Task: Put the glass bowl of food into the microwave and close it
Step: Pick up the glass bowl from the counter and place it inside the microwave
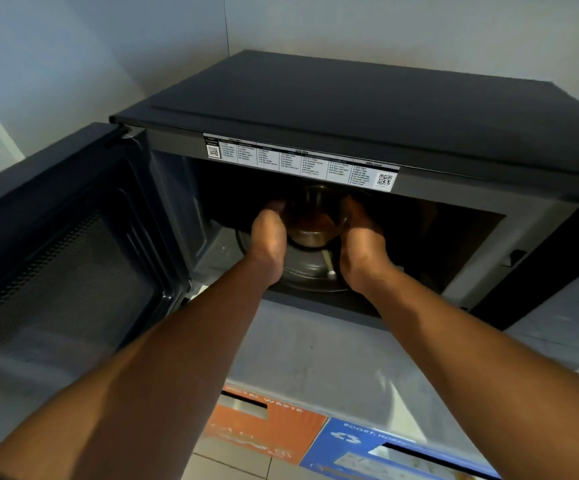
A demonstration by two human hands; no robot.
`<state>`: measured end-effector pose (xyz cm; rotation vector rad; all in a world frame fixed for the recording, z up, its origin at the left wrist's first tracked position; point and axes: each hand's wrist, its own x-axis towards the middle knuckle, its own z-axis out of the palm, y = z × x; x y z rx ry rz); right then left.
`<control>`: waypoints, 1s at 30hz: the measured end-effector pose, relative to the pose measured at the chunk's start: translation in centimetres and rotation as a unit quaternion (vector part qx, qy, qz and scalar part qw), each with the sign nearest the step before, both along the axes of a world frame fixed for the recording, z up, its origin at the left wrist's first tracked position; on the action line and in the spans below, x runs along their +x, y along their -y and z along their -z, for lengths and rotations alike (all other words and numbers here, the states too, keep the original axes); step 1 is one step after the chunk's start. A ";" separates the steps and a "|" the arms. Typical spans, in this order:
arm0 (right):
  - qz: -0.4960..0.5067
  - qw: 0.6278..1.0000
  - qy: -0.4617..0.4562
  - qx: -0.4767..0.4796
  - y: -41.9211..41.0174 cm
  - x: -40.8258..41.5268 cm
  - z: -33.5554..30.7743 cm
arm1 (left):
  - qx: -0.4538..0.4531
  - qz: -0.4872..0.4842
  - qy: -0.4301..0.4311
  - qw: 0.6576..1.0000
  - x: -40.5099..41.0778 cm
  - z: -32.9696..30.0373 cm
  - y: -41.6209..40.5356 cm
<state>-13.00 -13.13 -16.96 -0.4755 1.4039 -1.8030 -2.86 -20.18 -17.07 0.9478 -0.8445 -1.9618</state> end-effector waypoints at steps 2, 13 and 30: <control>0.002 1.000 -0.012 0.009 0.5 -0.1 0.1 | -0.004 0.010 -0.010 1.000 -0.4 -0.1 0.3; 0.062 0.998 0.022 0.006 2.5 -0.5 0.3 | -0.069 0.009 0.034 0.997 -1.5 0.2 1.6; 0.055 0.995 -0.007 -0.083 2.2 -0.9 2.0 | -0.119 -0.002 0.012 0.993 -1.5 0.8 2.2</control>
